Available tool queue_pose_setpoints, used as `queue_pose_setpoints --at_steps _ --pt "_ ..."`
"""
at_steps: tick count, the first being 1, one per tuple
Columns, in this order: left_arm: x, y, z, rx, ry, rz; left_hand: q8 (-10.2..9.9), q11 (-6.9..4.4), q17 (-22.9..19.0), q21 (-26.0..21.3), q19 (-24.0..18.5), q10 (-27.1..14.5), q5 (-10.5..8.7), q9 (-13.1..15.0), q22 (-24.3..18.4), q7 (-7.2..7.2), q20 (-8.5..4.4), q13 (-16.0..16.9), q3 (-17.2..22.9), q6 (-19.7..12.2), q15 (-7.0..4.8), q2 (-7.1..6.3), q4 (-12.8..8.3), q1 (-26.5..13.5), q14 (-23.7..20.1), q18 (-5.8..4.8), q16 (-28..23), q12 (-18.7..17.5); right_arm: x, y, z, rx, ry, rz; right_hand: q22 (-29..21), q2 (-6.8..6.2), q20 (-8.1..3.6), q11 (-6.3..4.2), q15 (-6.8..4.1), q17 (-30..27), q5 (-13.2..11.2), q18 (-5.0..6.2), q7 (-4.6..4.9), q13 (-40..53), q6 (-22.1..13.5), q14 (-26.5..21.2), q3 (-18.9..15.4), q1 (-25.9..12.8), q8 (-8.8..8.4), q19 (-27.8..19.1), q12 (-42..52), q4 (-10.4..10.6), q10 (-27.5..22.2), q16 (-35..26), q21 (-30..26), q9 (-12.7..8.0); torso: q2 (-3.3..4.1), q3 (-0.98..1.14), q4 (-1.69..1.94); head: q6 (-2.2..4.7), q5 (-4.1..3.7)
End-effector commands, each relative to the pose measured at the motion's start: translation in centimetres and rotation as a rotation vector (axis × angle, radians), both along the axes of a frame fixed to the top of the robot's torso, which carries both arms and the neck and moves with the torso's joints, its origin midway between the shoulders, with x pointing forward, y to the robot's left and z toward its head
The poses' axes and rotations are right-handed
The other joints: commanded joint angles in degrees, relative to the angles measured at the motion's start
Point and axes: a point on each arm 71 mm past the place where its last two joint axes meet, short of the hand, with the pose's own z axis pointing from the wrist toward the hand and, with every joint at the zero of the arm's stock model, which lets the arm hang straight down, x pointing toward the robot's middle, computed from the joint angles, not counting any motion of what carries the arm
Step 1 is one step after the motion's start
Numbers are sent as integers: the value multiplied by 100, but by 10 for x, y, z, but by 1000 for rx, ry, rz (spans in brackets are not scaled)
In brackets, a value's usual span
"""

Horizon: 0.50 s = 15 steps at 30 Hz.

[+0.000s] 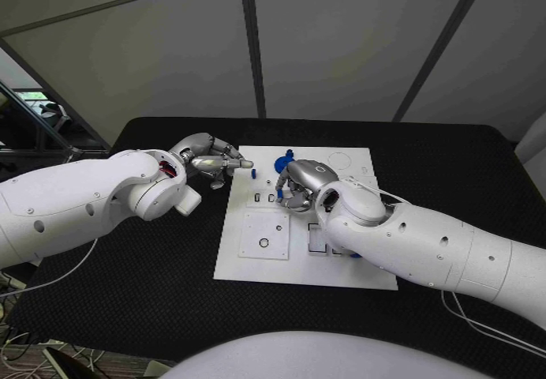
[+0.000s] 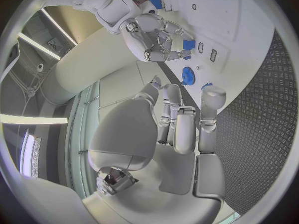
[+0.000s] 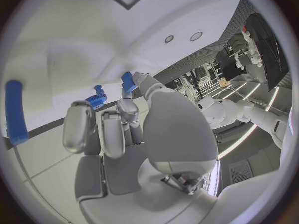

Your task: Assemble the parts on the task board

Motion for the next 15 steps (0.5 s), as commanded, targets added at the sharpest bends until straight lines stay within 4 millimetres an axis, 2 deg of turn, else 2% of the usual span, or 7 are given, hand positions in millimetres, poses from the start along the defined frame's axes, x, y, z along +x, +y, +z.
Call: queue_pose_setpoints --at_steps 1,15 --pt "0 -1 2 -10 -8 -14 32 -1 -6 -13 -42 -46 30 -5 -5 -9 18 -7 -8 -46 -17 13 38 49 16 -37 -22 -26 0 0 -3 -26 13 10 -15 -40 -3 5 46 646 -35 8 -2 -15 -52 393 -17 -42 -29 -54 -32 20 -39 -34 -19 -9 -2 1 0 -7 1" --pt "1 -1 1 -9 -6 -14 32 -1 -6 -13 -42 -46 30 -5 -5 -9 18 -7 -8 -46 -17 13 38 49 16 -37 -22 -26 -1 0 -2 -22 10 15 -69 -94 34 53 87 622 -63 19 54 -46 -182 381 -26 -64 -110 -87 -66 25 -97 -58 -59 -42 -4 3 -6 -12 -11"
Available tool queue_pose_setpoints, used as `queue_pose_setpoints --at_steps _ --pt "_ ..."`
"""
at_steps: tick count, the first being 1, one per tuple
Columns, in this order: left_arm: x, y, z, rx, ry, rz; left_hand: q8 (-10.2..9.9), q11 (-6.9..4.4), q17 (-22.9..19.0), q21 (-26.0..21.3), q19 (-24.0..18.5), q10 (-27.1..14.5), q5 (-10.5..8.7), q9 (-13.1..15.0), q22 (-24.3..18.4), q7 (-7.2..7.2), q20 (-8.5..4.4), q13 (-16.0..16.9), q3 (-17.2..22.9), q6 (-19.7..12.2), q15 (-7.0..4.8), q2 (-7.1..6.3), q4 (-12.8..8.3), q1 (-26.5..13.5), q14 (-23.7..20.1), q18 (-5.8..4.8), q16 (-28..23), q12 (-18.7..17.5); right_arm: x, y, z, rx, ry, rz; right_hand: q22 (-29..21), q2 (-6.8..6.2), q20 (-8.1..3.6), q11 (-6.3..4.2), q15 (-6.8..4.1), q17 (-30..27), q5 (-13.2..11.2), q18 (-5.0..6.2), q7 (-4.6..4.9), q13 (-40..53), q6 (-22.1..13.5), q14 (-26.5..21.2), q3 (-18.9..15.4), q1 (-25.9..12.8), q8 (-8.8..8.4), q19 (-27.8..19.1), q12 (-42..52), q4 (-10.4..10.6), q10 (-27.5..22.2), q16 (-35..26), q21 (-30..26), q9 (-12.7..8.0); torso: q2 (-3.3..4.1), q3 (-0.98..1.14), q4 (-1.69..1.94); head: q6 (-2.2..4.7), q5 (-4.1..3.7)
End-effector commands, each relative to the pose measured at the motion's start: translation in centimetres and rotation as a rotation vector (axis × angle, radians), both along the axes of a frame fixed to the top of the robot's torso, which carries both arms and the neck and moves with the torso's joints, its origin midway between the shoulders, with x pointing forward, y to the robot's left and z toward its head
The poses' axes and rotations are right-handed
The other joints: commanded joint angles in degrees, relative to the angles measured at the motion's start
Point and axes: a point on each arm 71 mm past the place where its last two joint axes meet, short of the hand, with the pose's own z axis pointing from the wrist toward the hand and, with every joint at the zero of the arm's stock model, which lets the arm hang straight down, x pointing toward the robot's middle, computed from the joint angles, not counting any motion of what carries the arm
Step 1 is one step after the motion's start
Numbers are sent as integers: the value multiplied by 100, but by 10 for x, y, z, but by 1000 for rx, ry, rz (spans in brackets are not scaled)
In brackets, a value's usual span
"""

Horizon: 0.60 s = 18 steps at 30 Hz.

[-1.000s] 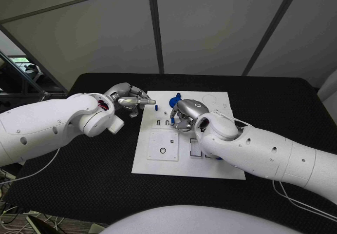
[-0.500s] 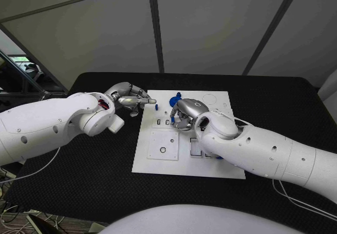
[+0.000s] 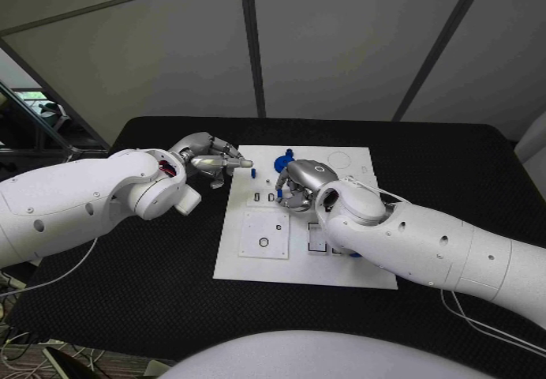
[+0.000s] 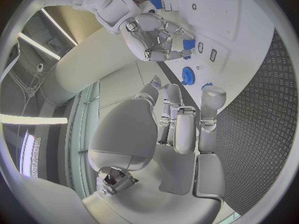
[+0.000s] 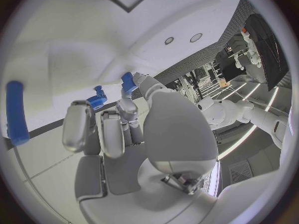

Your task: Assemble the parts on the task board

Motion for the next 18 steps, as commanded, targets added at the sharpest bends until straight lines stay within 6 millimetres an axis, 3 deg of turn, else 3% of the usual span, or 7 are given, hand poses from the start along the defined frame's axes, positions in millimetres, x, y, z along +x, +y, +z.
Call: queue_pose_setpoints --at_steps 1,18 --pt "0 -2 1 -9 -7 -15 32 -1 -6 -13 -42 -46 30 -6 -6 -9 17 -7 -8 -46 -17 13 38 49 16 -36 -22 -26 -1 0 -2 -14 6 10 -13 -54 -3 10 48 621 -22 19 11 -9 -53 381 -25 -21 -40 -49 -34 21 -54 -41 -39 -15 0 0 -1 4 -5" --pt "1 0 0 -6 -1 -13 32 -1 -6 -13 -42 -46 30 -6 -6 -9 17 -7 -8 -46 -17 13 38 49 16 -36 -22 -26 -2 1 0 -5 0 15 -70 -107 43 67 97 539 -29 31 74 -119 -206 349 -33 -40 -136 -82 -134 31 -186 -110 -80 -57 -1 1 3 -4 -8"
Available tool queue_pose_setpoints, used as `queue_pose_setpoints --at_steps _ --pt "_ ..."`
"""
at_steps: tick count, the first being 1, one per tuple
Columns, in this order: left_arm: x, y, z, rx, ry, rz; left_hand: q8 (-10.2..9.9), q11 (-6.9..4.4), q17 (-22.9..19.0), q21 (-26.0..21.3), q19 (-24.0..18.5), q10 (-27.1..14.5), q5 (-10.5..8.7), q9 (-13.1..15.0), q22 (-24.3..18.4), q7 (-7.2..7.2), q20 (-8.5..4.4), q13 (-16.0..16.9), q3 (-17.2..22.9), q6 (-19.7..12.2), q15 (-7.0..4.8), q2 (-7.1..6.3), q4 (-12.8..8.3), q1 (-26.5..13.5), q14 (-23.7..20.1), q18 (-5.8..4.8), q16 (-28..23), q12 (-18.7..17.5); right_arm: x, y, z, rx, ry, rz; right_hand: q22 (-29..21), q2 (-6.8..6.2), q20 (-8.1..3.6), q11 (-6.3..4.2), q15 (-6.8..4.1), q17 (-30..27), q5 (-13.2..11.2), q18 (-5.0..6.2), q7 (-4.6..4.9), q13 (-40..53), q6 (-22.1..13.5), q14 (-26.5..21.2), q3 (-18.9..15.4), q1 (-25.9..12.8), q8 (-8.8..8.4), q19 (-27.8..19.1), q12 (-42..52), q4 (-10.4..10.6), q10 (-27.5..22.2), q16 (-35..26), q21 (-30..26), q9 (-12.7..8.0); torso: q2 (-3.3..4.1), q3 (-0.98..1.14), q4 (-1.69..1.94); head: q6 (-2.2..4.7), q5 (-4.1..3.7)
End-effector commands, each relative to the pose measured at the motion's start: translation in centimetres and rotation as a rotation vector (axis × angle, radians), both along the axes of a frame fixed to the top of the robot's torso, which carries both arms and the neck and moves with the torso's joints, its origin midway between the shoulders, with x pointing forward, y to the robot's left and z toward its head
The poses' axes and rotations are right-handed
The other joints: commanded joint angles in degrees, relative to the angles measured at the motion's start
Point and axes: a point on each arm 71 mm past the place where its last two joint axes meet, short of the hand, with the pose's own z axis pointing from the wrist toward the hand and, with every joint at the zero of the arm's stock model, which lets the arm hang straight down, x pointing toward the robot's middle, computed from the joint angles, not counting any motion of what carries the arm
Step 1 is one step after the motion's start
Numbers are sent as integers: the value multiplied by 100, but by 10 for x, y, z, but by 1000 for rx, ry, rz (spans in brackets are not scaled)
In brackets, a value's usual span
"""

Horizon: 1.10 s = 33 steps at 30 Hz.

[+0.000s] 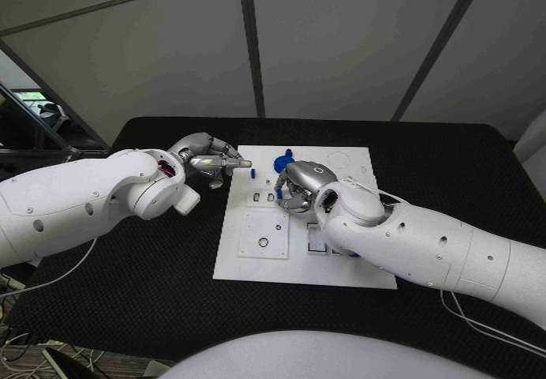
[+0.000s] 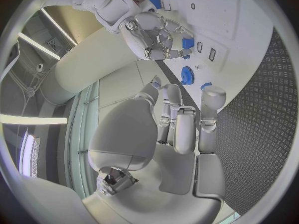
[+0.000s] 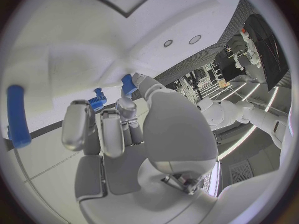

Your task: Assemble the parts on the task board

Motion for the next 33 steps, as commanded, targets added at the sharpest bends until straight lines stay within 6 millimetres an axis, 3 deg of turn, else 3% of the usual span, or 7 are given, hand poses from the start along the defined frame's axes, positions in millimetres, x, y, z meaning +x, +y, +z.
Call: queue_pose_setpoints --at_steps 1,18,33 --pt "0 -1 1 -7 -3 -14 32 -1 -7 -13 -42 -46 30 -6 -6 -9 17 -8 -8 -47 -17 13 38 49 16 -37 -22 -26 -1 1 1 -1 -5 12 -15 -63 6 11 57 536 -27 31 12 -11 -61 345 -21 5 -52 -41 -42 19 -49 -46 -37 -14 -1 0 1 -6 4" --pt "1 0 0 -5 1 -13 41 5 8 1 -39 -57 29 -8 3 -3 23 -9 -16 -61 -11 18 47 56 19 -40 -14 -26 -1 1 2 7 -10 13 -73 -128 120 149 178 410 -75 44 160 -126 -596 284 -95 48 -385 -77 -104 42 -239 -153 -81 -186 0 -1 1 -21 4" --pt "2 0 0 -9 3 -15 2 38 0 -17 -58 -87 24 -43 -6 42 39 -14 -58 -167 11 8 84 37 12 -39 -16 -31 -8 2 13 103 -78 52 -45 -179 160 186 214 391 -131 42 192 -203 -800 266 -315 86 -487 -63 -124 126 -331 -169 -65 -243 -7 0 -3 -1 7"
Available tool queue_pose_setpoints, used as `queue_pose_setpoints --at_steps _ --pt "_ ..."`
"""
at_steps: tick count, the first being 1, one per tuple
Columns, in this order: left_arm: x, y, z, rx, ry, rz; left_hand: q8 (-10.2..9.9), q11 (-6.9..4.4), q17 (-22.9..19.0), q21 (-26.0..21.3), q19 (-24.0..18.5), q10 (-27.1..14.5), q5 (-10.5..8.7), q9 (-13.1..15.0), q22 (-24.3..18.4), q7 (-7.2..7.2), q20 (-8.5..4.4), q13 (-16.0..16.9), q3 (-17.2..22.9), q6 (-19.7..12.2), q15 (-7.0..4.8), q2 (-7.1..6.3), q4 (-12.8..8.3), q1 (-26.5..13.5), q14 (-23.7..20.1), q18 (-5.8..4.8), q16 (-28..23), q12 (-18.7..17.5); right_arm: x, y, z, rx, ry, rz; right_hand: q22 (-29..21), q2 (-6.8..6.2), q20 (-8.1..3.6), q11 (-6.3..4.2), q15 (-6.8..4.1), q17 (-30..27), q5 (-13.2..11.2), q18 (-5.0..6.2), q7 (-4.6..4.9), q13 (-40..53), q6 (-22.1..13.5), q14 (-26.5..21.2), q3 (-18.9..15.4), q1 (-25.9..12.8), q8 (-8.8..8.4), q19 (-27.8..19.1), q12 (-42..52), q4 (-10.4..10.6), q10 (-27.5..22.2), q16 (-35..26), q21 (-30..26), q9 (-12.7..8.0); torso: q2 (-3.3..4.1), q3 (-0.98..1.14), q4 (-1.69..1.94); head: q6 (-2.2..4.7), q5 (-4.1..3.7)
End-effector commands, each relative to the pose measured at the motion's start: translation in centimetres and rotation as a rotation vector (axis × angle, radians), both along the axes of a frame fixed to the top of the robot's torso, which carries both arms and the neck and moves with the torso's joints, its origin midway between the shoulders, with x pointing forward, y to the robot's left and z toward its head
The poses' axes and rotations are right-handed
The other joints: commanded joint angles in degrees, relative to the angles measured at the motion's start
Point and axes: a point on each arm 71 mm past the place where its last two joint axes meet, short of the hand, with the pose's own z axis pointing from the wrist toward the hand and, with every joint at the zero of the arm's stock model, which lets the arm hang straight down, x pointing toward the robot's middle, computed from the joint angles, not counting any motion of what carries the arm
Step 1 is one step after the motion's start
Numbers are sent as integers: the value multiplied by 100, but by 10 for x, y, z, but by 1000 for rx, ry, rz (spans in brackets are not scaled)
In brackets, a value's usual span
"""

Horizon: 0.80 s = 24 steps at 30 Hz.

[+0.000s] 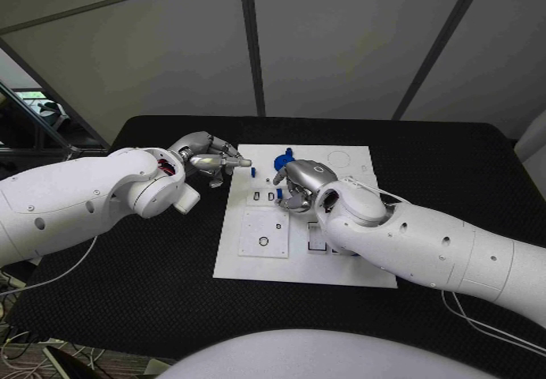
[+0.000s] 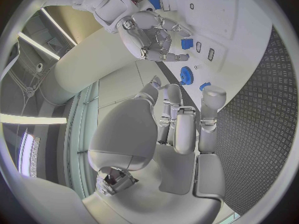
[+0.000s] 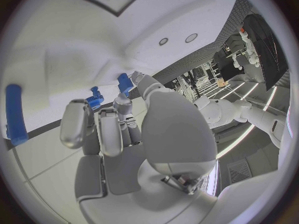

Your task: Assemble the parts on the task board

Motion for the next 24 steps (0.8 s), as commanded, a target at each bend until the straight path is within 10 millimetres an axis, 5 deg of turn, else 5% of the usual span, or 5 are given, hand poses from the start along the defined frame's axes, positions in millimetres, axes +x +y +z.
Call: queue_pose_setpoints --at_steps 1,6,11,18,24 --pt "1 -1 1 -13 -1 -11 -52 24 -14 -35 -50 -67 23 -48 -18 44 27 -9 -32 -132 24 4 58 26 7 -37 -21 -32 -6 2 12 106 -79 55 18 -56 39 2 54 381 -36 41 -1 0 -56 266 -58 11 -32 22 13 16 -23 -16 9 -8 -10 -1 -7 24 2" --pt "1 0 0 -13 15 -3 -384 185 -37 -72 -83 -88 11 -269 -42 236 116 -11 -263 -558 151 -45 301 -254 -8 -44 -27 -1 -13 -2 22 233 -108 144 -127 -16 51 12 65 275 -184 71 6 -83 -70 221 -201 68 -30 -61 -30 97 -95 -100 -78 -8 -29 -7 -17 75 -13" --pt "1 -1 -3 28 38 -2 -500 246 -47 -72 -92 -89 -58 -461 -49 290 199 19 -598 -589 214 -9 636 -487 -12 -25 -18 110 -16 -12 38 341 -70 178 -398 59 62 19 75 59 22 126 16 -367 -13 125 -348 139 8 -223 -247 157 -341 -278 -253 5 -60 0 -43 144 -11" --pt "3 -11 -6 163 116 -52 -353 232 -424 -508 -374 -207 -76 -578 -334 256 216 12 -1029 -410 216 184 1298 -901 -190 71 -250 158 2 -46 76 495 -14 83 -950 357 34 -7 44 -368 86 234 6 -1041 230 -26 -40 379 119 -501 -821 117 -769 -642 -614 24 -163 11 -107 199 68" --pt "11 -27 -10 253 197 -112 -227 237 -665 -1049 -695 -314 -73 -603 -693 250 225 -40 -1155 -405 219 250 1481 -822 -303 162 -422 92 32 -90 104 553 -13 -43 -2134 299 41 11 55 -1341 117 443 26 -1903 246 -461 313 474 127 -1120 -1582 124 -1234 -1526 -1486 -2 -256 40 -155 226 111"
